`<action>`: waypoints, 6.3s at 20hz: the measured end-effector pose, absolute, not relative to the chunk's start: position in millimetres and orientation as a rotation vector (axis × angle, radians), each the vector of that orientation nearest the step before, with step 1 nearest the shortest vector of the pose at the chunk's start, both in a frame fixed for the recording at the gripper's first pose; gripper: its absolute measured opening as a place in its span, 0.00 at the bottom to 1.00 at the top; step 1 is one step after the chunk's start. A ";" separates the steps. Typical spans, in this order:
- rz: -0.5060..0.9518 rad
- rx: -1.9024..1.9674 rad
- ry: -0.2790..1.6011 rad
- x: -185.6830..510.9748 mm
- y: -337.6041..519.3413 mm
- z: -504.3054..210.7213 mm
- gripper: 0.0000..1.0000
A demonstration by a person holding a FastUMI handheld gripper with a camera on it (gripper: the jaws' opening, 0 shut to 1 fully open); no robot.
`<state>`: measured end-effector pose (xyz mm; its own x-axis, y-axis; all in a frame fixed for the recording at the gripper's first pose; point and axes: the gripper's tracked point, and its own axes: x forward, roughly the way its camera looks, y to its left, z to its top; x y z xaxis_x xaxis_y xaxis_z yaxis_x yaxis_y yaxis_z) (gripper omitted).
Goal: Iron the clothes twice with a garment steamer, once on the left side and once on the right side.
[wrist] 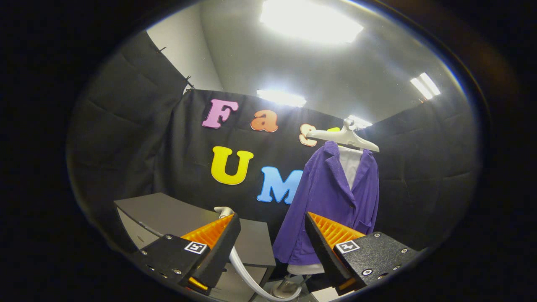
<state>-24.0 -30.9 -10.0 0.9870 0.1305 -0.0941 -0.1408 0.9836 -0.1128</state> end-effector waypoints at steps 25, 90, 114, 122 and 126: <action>0.375 -0.024 0.652 114.8 137.2 -62.2 0.95; 0.286 0.313 0.364 92.5 9.7 -23.3 0.37; -0.010 0.238 0.129 122.5 -222.4 33.4 0.36; -0.110 0.166 0.134 176.1 -232.5 18.2 0.36; -0.157 0.136 0.157 200.3 -239.5 -6.4 0.36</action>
<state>200.3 -239.5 -6.4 0.9755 -0.1442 -0.1662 0.1655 0.9785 0.1227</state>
